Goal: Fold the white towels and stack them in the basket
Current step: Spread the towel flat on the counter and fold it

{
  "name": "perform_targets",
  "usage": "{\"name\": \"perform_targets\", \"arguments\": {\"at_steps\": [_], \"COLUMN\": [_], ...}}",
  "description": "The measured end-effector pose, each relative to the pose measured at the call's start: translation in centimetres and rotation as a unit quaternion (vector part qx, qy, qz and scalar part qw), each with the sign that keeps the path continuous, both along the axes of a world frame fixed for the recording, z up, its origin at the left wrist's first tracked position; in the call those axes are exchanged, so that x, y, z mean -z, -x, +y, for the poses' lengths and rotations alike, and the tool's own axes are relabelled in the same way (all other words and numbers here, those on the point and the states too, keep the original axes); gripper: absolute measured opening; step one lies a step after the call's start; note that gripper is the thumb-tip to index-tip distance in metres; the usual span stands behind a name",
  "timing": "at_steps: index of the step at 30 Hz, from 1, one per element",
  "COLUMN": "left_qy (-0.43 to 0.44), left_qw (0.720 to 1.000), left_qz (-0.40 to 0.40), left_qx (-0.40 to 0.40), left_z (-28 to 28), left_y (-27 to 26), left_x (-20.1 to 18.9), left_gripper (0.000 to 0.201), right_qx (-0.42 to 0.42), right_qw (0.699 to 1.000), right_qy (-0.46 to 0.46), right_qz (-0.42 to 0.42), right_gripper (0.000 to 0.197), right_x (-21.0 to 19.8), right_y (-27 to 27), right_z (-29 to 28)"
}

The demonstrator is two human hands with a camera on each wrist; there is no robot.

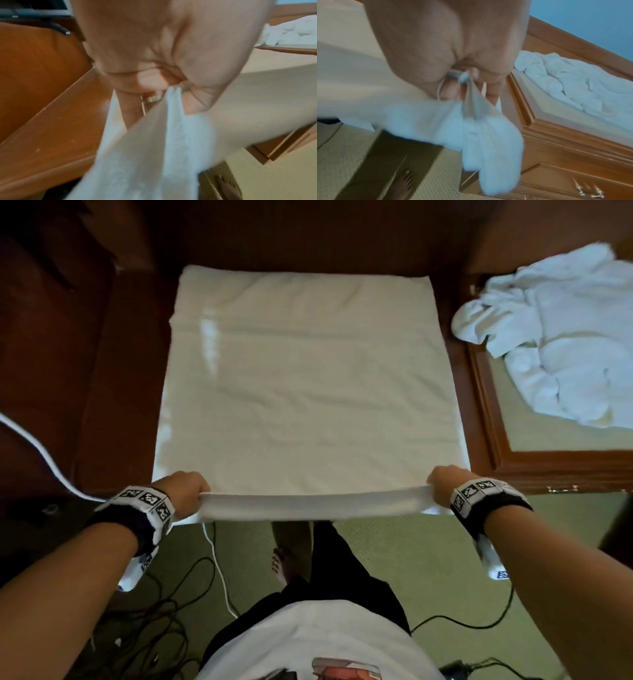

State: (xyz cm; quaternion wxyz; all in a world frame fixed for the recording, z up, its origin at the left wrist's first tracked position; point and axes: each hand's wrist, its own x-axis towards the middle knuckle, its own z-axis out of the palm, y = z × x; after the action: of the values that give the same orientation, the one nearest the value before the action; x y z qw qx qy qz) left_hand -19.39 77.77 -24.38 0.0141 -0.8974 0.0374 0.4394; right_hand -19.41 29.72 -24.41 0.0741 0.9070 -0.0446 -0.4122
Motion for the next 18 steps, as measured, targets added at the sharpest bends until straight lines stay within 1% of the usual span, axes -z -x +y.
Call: {"name": "perform_targets", "arguments": {"at_steps": [1,3,5,8,11,14,18], "left_qy": [0.007,0.021,0.031,0.043,0.046,0.055,0.054], "left_qw": [1.000,0.999,0.996,0.985,0.977,0.968,0.959], "left_qz": [0.001,-0.027,-0.076,-0.158,-0.173,-0.185,-0.208], "left_qx": [-0.006,-0.021,-0.031,-0.062,-0.112,-0.159,-0.184], "left_z": [0.1,0.5,1.1,2.0,2.2,2.4,2.8], "left_y": [-0.2,-1.2,-2.6,-5.4,-8.3,-11.5,-16.1], "left_x": [-0.3,-1.1,-2.1,-3.6,-5.2,-6.1,-5.7], "left_gripper": [0.031,0.037,0.037,0.037,0.035,0.034,0.030], "right_qx": [0.010,0.014,0.006,-0.006,-0.005,0.001,-0.014], "right_qw": [1.000,1.000,0.998,0.991,0.984,0.977,0.975], "right_qy": [-0.004,-0.002,0.011,0.022,0.024,0.014,0.008], "right_qz": [0.002,-0.020,-0.058,-0.129,-0.179,-0.211,-0.219], "right_gripper": [0.034,0.036,0.031,0.023,0.019,0.016,0.013], "right_x": [-0.1,-0.8,-2.4,-4.8,-6.2,-6.7,-6.5], "right_y": [-0.2,-1.2,-2.6,-5.6,-9.0,-12.7,-17.8], "right_z": [-0.3,-0.7,-0.5,-0.5,-0.6,-0.7,-0.5]}}
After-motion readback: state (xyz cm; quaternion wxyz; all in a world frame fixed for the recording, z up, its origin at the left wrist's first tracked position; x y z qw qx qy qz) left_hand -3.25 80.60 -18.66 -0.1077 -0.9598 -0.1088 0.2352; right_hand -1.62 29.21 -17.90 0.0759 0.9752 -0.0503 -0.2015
